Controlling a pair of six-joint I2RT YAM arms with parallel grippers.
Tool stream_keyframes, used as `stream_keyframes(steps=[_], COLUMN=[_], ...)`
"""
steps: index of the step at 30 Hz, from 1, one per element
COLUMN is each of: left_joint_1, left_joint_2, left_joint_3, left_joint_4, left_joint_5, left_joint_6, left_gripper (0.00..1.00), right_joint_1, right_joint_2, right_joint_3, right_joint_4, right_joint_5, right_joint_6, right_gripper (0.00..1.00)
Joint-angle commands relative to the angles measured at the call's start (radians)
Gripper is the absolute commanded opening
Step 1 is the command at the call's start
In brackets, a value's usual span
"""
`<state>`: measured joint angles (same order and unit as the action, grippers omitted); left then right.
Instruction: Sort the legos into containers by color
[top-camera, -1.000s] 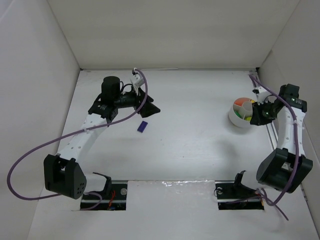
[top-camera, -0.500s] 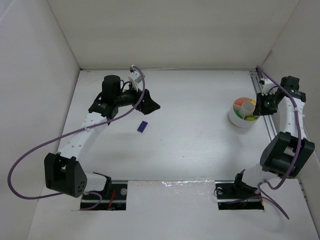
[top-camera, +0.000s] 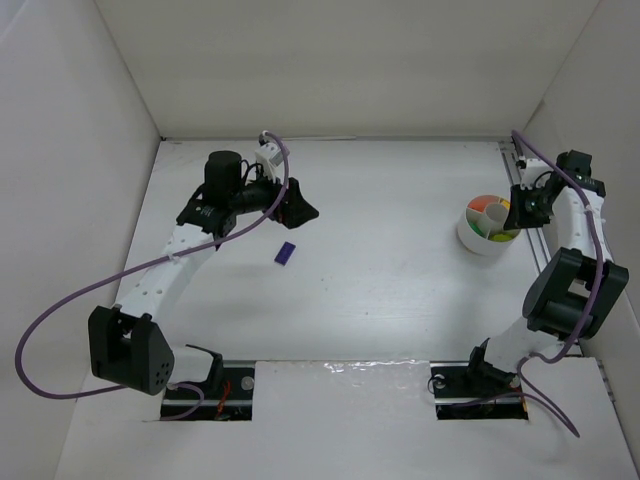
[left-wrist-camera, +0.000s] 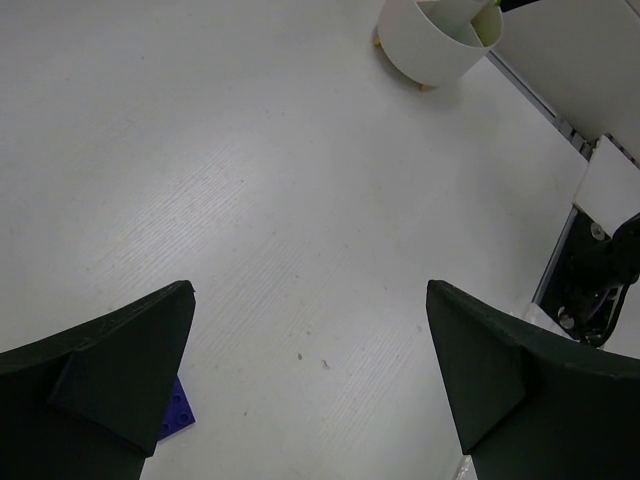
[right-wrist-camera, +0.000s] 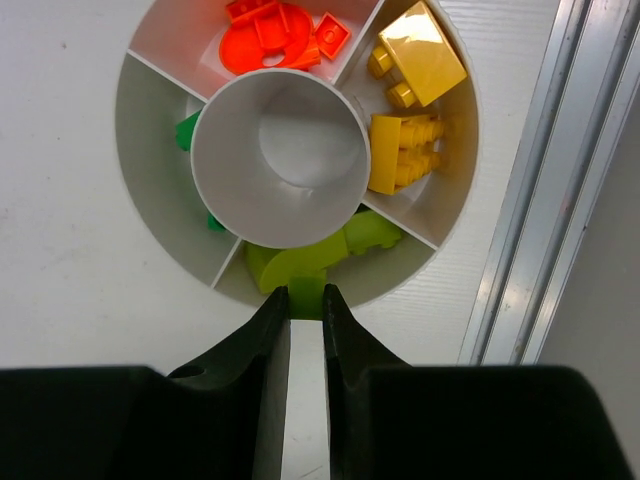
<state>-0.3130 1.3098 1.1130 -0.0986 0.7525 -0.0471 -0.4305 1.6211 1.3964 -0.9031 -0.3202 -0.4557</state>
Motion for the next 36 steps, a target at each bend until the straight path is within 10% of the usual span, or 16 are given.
stream_keyframes(steps=[1,12,22,36], left_joint_1=[-0.003,-0.003,-0.003,-0.095], left_joint_2=[-0.012,0.036,0.000,0.192], left_joint_3=[0.047,0.093,0.058,-0.018], left_joint_4=[0.007,-0.029,-0.123,-0.414], left_joint_5=[-0.002,-0.045,-0.084,-0.652], left_joint_6=[-0.002,-0.005,0.133,0.234], left_gripper=[1.00,1.00,1.00,0.80], right_joint_1=[0.006,0.015,0.024,0.269], right_joint_2=[-0.007,0.013,-0.059,-0.176], right_joint_3=[0.029,0.029,0.039,0.070], right_joint_4=[0.044,0.055,0.046,0.044], right_joint_5=[0.016,0.029,-0.002,-0.011], right_joint_6=[0.009,0.028,0.037,0.080], right_gripper=[0.08,0.36,0.38,0.39])
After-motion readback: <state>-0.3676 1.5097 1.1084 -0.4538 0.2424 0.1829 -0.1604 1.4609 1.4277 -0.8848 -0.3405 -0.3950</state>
